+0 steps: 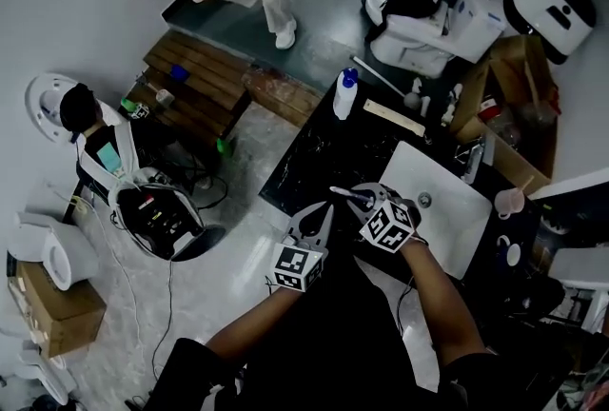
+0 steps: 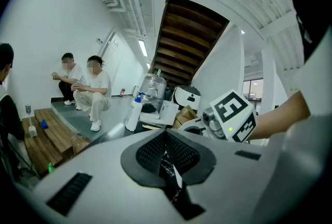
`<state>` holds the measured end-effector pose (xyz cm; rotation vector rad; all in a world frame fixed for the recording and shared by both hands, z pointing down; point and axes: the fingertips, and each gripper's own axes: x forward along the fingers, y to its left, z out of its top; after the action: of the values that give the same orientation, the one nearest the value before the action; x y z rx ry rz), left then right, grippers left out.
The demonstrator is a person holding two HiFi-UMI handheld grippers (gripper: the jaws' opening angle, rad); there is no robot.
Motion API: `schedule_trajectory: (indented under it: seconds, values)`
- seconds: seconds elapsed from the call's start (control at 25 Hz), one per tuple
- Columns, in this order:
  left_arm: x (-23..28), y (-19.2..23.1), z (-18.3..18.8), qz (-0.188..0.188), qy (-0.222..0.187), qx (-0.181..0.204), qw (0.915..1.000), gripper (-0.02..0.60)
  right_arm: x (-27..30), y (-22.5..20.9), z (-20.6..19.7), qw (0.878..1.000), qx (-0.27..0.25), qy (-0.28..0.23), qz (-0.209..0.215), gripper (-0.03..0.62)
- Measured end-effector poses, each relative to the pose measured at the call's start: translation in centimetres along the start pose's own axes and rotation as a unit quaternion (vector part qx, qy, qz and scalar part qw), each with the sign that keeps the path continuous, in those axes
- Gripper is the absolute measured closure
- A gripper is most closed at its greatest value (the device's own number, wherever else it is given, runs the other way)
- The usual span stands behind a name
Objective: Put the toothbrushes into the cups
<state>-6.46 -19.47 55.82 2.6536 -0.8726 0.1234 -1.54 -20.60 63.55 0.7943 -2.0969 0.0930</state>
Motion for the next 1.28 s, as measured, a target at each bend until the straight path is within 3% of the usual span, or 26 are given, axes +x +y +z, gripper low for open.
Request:
schedule_trajectory:
  seconds: [0.36, 0.6, 1.0, 1.28]
  values:
    - [-4.3, -2.4, -0.5, -0.016, -0.014, -0.002, 0.9998, 0.566, -4.9, 4.1, 1.2, 0.999, 0.012, -0.015, -0.050, 0.522]
    - [-5.9, -5.1, -2.0, -0.048, -0.008, -0.013, 0.9987, 0.566, -8.5, 6.6, 0.6, 0.996, 0.020, -0.003, -0.093, 0.522]
    - [-5.4, -9.6, -3.0, -0.083, -0.007, -0.025, 0.9962, 0.566, -12.9, 8.3, -2.2, 0.988, 0.048, -0.003, -0.143, 0.522]
    - [-2.8, -15.4, -3.9, -0.123, 0.018, 0.000, 0.9923, 0.566, -18.3, 8.1, -5.9, 0.978, 0.093, -0.021, -0.186, 0.522]
